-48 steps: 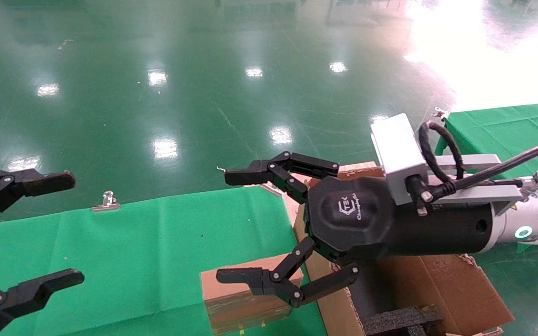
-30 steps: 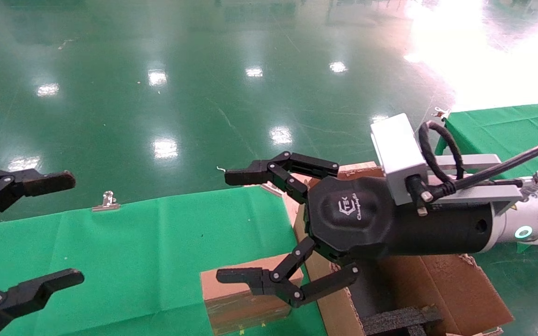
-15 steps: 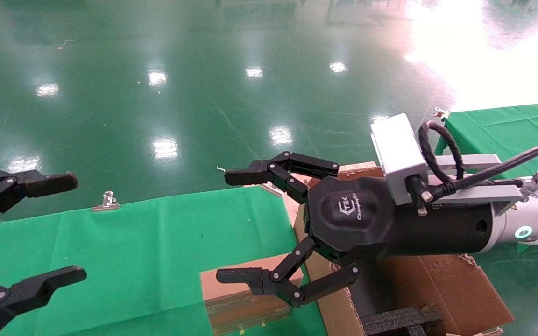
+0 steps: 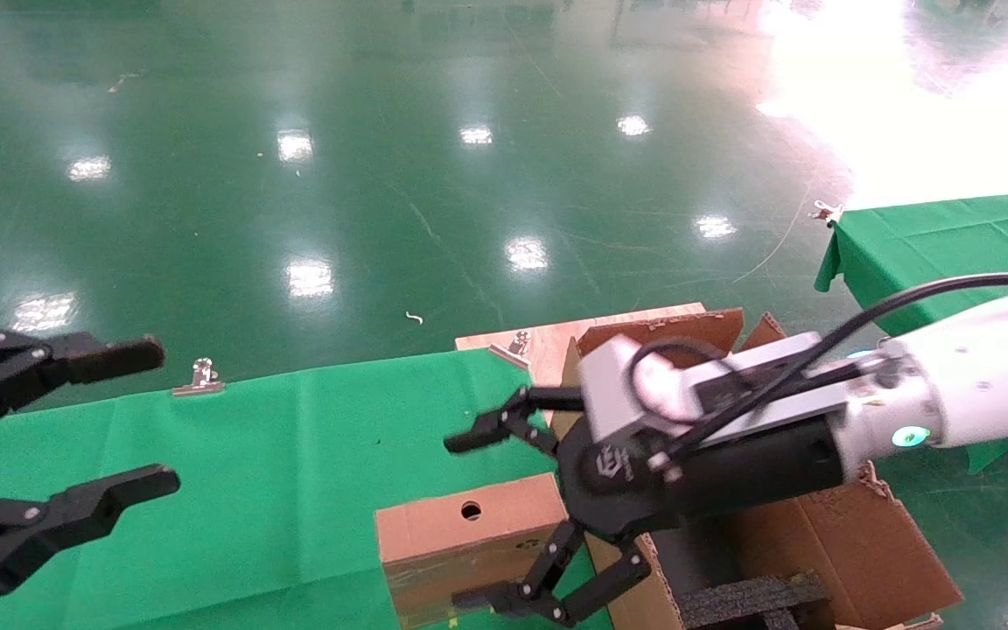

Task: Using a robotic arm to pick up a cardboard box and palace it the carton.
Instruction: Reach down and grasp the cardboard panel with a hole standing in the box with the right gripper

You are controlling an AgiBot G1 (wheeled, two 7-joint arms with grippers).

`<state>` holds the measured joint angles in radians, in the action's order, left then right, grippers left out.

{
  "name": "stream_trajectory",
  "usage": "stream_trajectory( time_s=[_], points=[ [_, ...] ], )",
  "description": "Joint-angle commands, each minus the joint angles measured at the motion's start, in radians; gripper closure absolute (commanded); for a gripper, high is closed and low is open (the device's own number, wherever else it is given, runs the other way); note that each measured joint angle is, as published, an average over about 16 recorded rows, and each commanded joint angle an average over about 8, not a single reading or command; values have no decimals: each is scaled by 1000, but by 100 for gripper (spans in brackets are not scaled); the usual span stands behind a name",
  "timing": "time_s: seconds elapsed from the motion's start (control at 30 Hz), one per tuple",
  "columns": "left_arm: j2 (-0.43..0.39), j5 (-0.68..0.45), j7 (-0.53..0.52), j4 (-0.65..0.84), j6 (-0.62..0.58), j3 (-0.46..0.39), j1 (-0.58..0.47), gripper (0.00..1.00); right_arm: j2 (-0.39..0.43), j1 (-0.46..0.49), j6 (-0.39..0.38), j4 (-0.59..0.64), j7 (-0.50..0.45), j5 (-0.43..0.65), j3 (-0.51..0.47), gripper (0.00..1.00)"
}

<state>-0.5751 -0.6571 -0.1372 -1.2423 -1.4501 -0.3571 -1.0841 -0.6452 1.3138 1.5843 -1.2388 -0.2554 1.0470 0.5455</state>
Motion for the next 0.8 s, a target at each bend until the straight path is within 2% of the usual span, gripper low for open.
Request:
stream_trajectory(
  time_s=[0.03, 0.4, 0.8],
  points=[
    [0, 0, 0, 0, 0, 0, 0, 100, -6, 45, 7, 1, -13, 57, 55, 0],
    [0, 0, 0, 0, 0, 0, 0, 100, -118, 245, 2, 132, 55, 228, 326, 0],
    [0, 0, 0, 0, 0, 0, 0, 100, -263, 389, -4, 335, 195, 303, 503, 0]
  ],
)
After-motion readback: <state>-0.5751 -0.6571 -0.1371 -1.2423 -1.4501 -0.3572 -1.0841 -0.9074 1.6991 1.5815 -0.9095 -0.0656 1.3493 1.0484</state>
